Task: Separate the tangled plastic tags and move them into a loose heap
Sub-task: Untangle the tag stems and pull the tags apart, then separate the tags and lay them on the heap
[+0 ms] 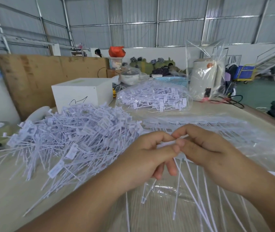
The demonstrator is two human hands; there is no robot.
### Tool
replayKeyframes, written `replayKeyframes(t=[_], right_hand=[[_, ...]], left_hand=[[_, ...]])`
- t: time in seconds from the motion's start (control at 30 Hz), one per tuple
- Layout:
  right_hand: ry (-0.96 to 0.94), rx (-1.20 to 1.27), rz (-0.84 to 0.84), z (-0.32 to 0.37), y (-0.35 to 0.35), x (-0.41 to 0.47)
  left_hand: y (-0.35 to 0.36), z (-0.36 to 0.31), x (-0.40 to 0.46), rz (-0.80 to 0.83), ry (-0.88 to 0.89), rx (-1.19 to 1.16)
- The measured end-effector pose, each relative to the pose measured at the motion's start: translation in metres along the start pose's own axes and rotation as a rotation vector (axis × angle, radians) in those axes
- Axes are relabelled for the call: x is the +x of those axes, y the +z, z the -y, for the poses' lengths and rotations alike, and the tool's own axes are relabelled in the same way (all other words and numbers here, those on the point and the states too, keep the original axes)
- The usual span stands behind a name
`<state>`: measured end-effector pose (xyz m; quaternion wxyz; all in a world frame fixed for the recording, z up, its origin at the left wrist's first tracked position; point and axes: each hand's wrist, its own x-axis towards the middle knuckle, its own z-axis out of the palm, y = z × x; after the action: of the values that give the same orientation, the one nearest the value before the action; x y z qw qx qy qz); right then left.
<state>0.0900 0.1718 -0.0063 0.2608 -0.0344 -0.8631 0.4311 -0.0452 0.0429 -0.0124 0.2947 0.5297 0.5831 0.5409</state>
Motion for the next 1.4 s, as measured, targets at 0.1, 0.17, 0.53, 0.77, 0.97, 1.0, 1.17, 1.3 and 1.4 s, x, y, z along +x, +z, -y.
replayKeyframes(t=[0.1,0.17,0.53,0.77,0.97,1.0,1.17,1.3,1.4], right_hand=[[0.003,-0.053,0.028,-0.001,-0.001,0.0],[0.003,-0.097,0.041,-0.001,-0.002,-0.001],[0.055,-0.353,0.062,-0.005,-0.014,0.0],[0.04,-0.324,0.068,-0.005,-0.003,-0.001],[0.214,-0.38,0.146,-0.009,-0.006,0.0],[0.247,-0.384,0.173,-0.009,-0.009,-0.001],[0.163,-0.285,0.007,-0.001,-0.012,0.003],[0.038,-0.261,-0.238,0.007,0.002,0.005],[-0.023,-0.247,-0.393,0.009,0.005,0.004]], left_hand=[[-0.002,0.001,0.0,-0.002,0.011,0.035],[-0.003,0.002,0.001,0.008,0.001,0.082],[-0.01,0.009,0.004,-0.059,-0.02,0.124],[-0.011,0.012,0.005,-0.007,-0.041,0.166],[-0.009,0.017,0.006,-0.022,-0.04,0.218],[-0.009,0.017,0.007,-0.029,-0.034,0.209],[-0.004,0.011,0.012,-0.155,0.007,-0.062],[0.006,0.003,0.012,-0.229,0.004,-0.41],[0.006,0.002,0.013,-0.299,-0.026,-0.631]])
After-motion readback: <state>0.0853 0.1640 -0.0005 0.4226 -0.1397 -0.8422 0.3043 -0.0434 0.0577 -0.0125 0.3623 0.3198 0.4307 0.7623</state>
